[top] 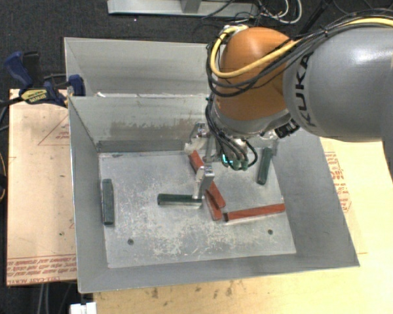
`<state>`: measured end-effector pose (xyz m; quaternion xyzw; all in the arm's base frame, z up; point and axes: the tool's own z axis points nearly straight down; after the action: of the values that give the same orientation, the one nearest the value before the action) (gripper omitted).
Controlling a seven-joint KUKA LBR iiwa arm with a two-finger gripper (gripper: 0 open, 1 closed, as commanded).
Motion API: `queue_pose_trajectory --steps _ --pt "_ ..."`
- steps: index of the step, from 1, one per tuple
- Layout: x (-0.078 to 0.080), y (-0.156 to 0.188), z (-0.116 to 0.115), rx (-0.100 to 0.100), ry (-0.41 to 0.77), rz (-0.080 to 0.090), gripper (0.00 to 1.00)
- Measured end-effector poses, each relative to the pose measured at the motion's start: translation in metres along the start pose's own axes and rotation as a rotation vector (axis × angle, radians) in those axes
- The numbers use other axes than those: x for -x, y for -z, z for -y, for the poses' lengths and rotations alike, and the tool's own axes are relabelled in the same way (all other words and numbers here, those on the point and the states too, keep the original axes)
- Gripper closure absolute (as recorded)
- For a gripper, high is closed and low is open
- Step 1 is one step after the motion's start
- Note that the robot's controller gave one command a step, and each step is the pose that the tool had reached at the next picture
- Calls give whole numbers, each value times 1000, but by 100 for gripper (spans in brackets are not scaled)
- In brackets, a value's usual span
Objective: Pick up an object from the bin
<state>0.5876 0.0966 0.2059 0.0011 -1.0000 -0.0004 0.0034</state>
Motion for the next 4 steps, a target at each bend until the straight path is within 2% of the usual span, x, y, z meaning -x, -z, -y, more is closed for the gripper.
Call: queue_pose_trajectory --steps 1,2,3,4 --pt "2 4 0 0 -2 7 0" --pt "0 -41 0 1 51 14 0" --pt "-24 -126 -9 3 234 28 100" --pt "-24 -126 -9 3 234 28 100"
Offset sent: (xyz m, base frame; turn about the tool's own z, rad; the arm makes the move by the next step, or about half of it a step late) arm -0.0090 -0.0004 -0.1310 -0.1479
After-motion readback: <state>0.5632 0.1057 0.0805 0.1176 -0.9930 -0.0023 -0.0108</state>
